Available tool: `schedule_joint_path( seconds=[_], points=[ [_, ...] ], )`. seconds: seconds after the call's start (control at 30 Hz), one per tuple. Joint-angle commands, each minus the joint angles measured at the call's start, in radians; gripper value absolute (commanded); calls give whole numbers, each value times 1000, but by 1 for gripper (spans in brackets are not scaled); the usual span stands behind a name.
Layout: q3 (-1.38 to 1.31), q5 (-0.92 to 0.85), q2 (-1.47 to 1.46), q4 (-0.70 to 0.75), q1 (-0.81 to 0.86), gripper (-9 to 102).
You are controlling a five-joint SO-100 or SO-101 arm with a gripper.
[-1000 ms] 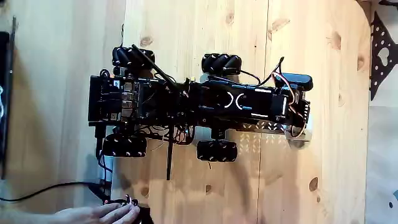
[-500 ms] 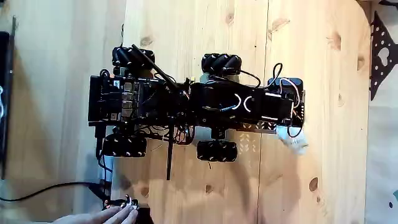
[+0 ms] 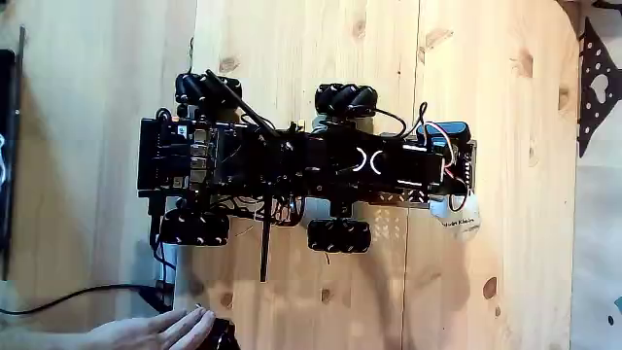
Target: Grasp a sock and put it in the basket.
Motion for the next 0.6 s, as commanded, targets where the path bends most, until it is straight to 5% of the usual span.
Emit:
schedule_joint_path(
  seconds=[0.0,0.27,0.57],
  points=[
    [35,20,55,-41,6,0],
    [92,12,153,11,17,0],
    [92,18,276,318,-3,0]
  ],
)
